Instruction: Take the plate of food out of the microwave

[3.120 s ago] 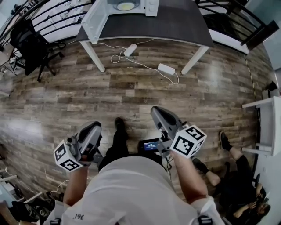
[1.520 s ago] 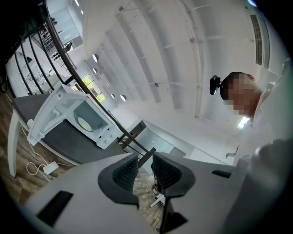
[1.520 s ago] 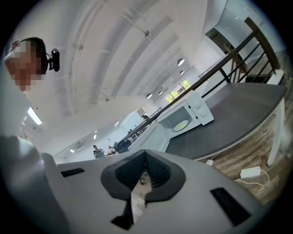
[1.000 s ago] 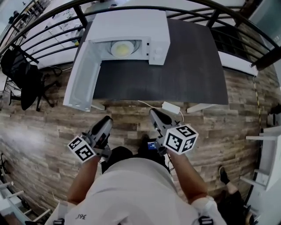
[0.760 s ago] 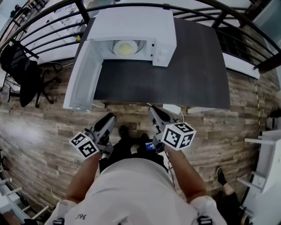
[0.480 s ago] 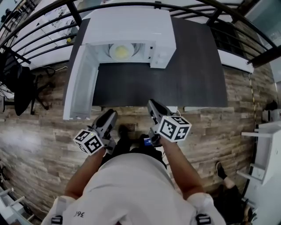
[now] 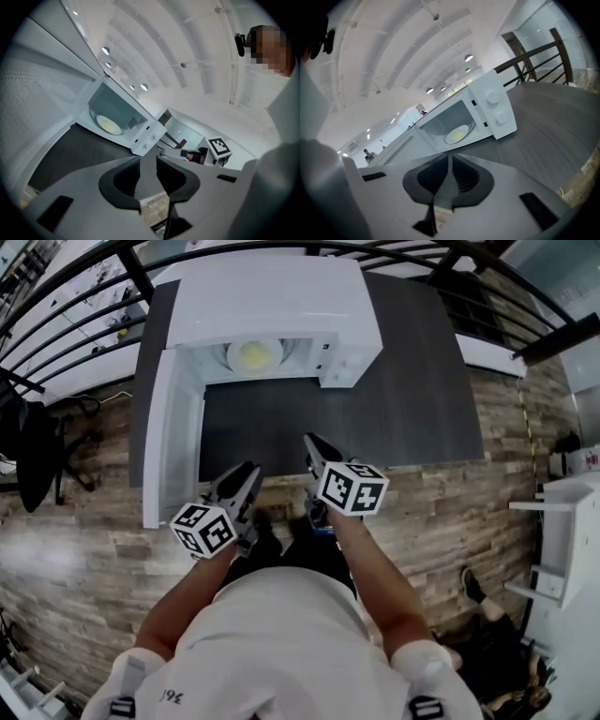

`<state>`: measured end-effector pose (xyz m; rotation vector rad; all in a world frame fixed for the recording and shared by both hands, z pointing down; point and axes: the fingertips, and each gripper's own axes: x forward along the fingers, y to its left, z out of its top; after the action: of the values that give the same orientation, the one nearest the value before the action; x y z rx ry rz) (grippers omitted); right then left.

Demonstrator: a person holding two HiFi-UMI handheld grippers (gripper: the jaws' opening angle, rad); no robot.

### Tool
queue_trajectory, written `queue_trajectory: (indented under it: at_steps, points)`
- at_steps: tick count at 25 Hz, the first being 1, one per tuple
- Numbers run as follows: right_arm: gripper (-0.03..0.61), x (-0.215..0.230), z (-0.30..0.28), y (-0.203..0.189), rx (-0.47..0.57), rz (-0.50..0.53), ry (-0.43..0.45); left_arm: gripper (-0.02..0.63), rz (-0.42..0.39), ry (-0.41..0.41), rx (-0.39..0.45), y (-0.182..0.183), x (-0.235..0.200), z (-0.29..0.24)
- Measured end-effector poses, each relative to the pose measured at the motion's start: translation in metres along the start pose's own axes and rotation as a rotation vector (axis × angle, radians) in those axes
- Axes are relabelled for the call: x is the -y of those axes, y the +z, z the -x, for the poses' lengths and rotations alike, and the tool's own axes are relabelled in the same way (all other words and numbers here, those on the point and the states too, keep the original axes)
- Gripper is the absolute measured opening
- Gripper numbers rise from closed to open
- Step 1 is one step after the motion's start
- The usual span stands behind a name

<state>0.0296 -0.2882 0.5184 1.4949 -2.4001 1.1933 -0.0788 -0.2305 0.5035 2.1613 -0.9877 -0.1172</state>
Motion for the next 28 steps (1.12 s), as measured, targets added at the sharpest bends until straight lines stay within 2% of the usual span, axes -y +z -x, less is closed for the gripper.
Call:
queue_trajectory:
  at_steps: [9,14,23,28]
  points:
    - [0.04,0.025,-0.092,0.031,-0.059,0.021,-0.003,0.097,0.013,0.102,0.025,0.015,-0.039,-0.041]
    - [0.057,0.037,-0.137,0.036,-0.108,0.021,-0.003,0.097,0.045,0.153,0.033,0.021,-0.061,-0.061]
    - [0.08,0.055,-0.198,0.05,-0.114,-0.145,0.042,0.097,0.079,0.184,0.014,0.02,-0.071,-0.088]
    - [0.08,0.058,-0.217,0.055,-0.101,-0.278,0.053,0.097,0.092,0.196,0.002,0.021,-0.079,-0.094]
